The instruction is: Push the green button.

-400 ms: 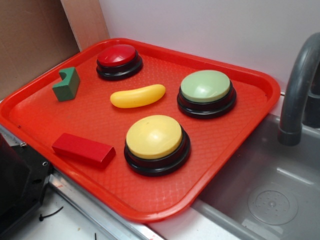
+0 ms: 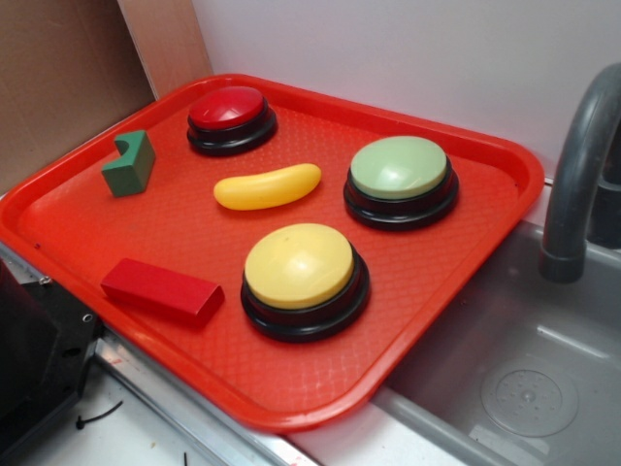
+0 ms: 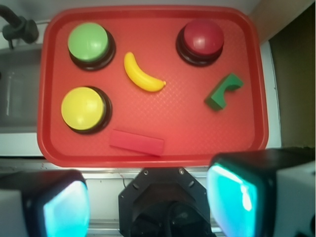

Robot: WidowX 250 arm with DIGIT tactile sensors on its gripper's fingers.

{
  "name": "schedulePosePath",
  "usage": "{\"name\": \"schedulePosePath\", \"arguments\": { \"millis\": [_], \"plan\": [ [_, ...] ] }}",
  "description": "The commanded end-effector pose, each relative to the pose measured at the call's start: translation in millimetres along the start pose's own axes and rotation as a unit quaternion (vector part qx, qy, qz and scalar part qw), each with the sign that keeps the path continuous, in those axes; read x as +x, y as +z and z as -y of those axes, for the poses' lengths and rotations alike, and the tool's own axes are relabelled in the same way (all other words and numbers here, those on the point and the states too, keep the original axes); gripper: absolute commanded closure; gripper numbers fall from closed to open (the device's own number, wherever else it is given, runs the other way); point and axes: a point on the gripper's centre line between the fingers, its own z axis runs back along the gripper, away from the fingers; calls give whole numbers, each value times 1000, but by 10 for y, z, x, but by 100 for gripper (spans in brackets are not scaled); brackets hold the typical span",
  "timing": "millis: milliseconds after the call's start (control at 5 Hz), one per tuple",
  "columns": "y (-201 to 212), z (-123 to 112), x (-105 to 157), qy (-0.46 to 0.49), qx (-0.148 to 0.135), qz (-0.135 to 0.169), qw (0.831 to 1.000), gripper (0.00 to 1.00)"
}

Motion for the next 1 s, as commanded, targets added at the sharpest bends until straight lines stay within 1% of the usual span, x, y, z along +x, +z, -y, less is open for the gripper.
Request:
{"name": "schedulePosePath", "arguments": {
  "millis": [0,600,800],
  "plan": [
    [-618,501,920,-91,51,92,990,0],
    [-618,501,920,-91,51,92,990,0],
    [-934,792,1313,-158,7,106,982,0]
  ]
}}
